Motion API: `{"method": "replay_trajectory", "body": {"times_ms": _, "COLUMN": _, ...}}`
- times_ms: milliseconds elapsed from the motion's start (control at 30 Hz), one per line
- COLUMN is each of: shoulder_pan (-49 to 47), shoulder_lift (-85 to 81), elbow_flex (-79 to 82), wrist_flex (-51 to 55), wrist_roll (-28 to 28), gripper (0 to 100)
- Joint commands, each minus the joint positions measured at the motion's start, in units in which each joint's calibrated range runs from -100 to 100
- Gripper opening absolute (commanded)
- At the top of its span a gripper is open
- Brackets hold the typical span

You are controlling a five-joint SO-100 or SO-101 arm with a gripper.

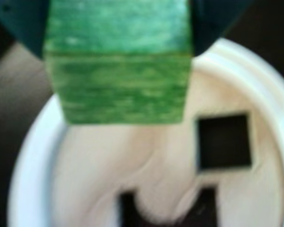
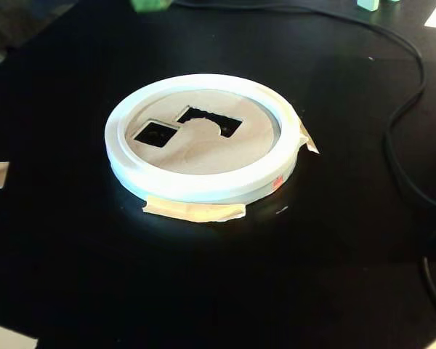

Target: Pick up the square block and drop it in corresponding square shaped hole

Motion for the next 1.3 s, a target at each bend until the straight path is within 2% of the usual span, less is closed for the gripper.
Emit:
{"method": "replay_trajectory", "body": {"times_ms": 0, "shoulder_pan": -1.4, "shoulder_lift": -2.5, "elbow_flex": 9.4, "wrist_flex": 0.4, "wrist_roll": -0.6, "gripper": 36}}
{"method": "replay_trajectory", "body": {"times_ms": 133, "shoulder_pan": -1.5, "shoulder_lift": -2.5, "elbow_flex": 19.7, "wrist_flex": -1.7, "wrist_roll": -0.6, "gripper": 36}}
{"method": "replay_trajectory", "body": {"times_ms": 400, "shoulder_pan": -5.4, "shoulder_lift": 0.8, "elbow_flex": 33.1, "wrist_flex": -26.1, "wrist_roll": -0.6, "gripper": 36}}
{"method": "replay_trajectory", "body": {"times_ms": 500, "shoulder_pan": -5.5, "shoulder_lift": 4.9, "elbow_flex": 33.3, "wrist_flex": -30.6, "wrist_roll": -0.6, "gripper": 36}}
{"method": "replay_trajectory", "body": {"times_ms": 1067, "shoulder_pan": -3.9, "shoulder_lift": 15.0, "elbow_flex": 33.4, "wrist_flex": -31.3, "wrist_roll": -0.1, "gripper": 37}}
{"method": "replay_trajectory", "body": {"times_ms": 1167, "shoulder_pan": -3.8, "shoulder_lift": 15.1, "elbow_flex": 33.4, "wrist_flex": -30.7, "wrist_roll": -0.1, "gripper": 45}}
{"method": "replay_trajectory", "body": {"times_ms": 1200, "shoulder_pan": -3.8, "shoulder_lift": 15.1, "elbow_flex": 33.4, "wrist_flex": -30.3, "wrist_roll": -0.2, "gripper": 58}}
{"method": "replay_trajectory", "body": {"times_ms": 1267, "shoulder_pan": -4.0, "shoulder_lift": 15.1, "elbow_flex": 33.5, "wrist_flex": -30.2, "wrist_roll": -0.3, "gripper": 74}}
